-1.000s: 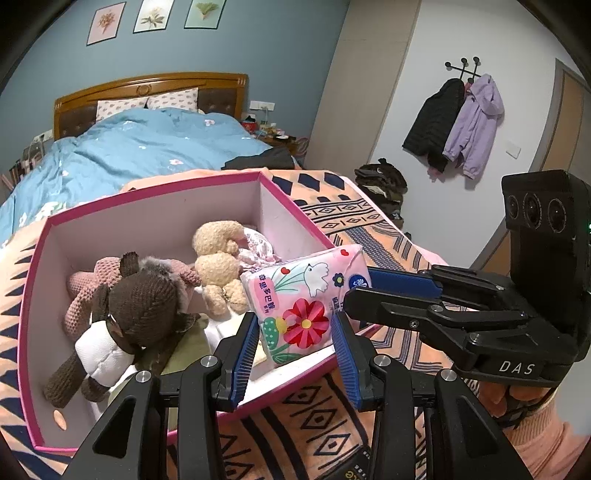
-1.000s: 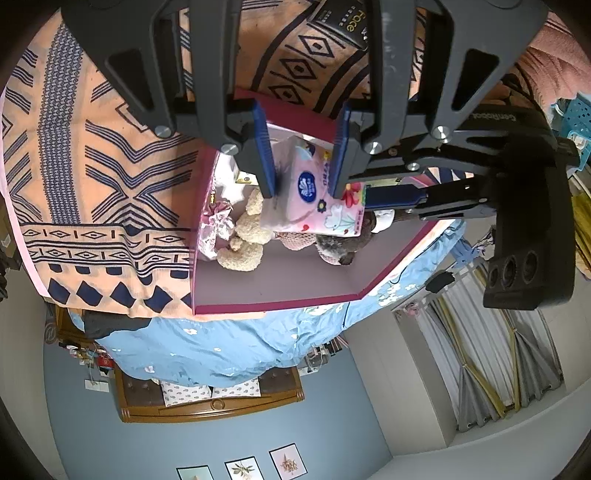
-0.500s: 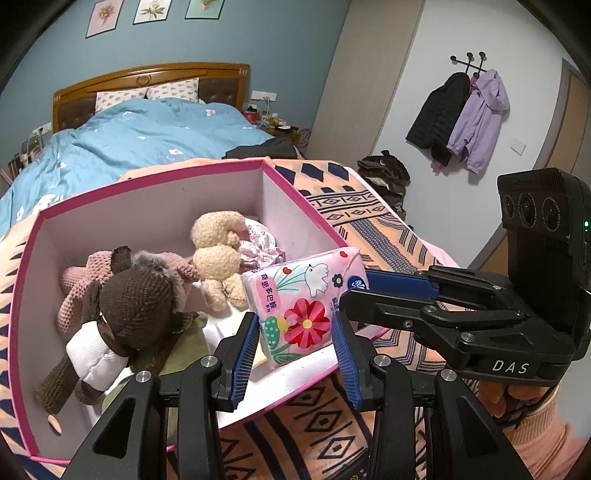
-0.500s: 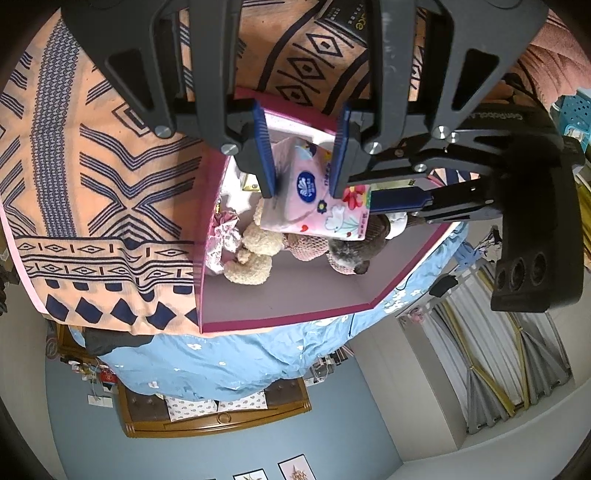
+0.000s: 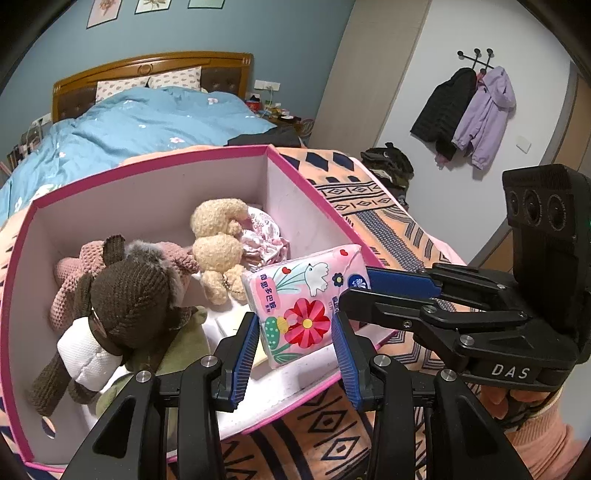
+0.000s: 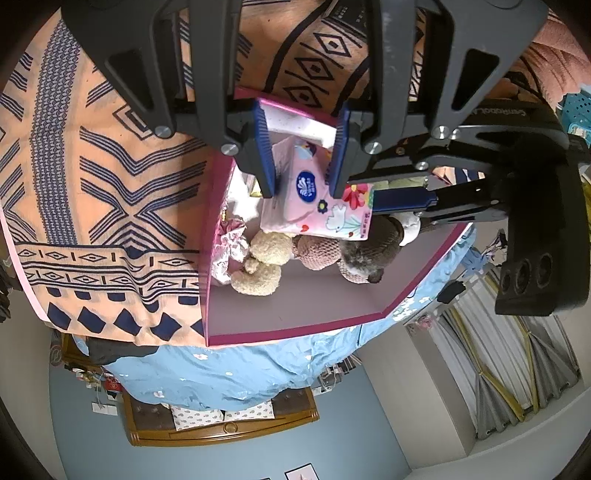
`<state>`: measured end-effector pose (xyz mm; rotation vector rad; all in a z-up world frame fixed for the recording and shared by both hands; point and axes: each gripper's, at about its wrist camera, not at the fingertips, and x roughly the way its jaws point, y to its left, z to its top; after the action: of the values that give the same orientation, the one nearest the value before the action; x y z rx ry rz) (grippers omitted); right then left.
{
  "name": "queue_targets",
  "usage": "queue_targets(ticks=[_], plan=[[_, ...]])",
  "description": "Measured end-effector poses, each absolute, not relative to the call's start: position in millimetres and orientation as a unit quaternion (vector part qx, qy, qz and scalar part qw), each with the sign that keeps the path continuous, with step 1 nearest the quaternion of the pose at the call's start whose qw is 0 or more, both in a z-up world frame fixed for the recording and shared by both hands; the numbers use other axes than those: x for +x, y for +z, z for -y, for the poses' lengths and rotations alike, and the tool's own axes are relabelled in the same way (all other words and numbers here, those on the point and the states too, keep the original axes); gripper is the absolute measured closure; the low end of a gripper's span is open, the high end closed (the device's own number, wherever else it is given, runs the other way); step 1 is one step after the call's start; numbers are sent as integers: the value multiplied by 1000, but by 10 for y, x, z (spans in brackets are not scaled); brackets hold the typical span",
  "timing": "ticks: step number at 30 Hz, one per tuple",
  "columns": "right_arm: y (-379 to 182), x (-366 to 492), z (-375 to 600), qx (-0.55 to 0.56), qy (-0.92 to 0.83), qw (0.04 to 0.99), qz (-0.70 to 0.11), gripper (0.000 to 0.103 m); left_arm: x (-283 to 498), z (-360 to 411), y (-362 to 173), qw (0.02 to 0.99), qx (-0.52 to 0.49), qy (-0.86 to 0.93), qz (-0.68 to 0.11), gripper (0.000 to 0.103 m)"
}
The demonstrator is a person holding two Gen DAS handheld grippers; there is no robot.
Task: Organize objects
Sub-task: 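Carry the pink floral pack with the right gripper over the box, then lower the pink pack into the box and open the right gripper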
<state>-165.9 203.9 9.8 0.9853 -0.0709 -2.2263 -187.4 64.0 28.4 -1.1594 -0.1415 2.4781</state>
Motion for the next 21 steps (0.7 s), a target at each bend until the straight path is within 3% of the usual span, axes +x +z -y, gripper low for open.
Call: queue_targets(ticks=[21], plan=[[92, -1740, -1976, 392, -858, 333, 11, 70, -1963, -627, 236, 196, -426, 882, 52, 63]])
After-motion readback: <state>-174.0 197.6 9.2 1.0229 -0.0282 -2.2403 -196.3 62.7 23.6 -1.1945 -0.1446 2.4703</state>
